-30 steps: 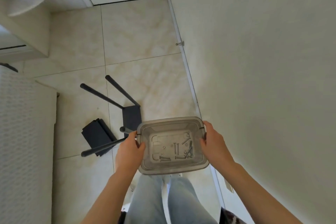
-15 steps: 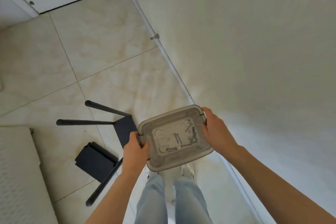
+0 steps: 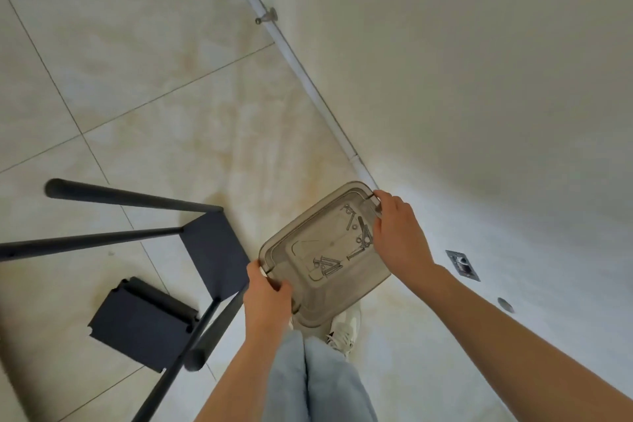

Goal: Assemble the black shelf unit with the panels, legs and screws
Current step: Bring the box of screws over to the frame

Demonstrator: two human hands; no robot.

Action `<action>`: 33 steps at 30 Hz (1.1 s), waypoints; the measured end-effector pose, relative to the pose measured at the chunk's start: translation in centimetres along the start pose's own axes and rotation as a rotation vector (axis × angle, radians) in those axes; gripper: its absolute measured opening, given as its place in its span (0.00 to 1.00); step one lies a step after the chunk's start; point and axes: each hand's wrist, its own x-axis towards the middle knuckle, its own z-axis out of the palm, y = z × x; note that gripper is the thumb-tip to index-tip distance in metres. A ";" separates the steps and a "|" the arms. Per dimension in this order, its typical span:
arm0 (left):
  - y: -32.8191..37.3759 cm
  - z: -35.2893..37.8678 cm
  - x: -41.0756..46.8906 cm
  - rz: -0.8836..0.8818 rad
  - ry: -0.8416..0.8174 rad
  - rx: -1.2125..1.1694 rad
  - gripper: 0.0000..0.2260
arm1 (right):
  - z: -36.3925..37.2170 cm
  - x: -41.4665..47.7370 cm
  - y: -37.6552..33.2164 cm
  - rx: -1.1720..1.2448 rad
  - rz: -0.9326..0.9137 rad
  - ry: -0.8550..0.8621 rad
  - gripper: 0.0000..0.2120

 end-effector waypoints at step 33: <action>-19.2 15.3 29.6 -0.052 -0.108 -0.392 0.11 | 35.1 24.2 13.3 0.091 -0.379 0.136 0.27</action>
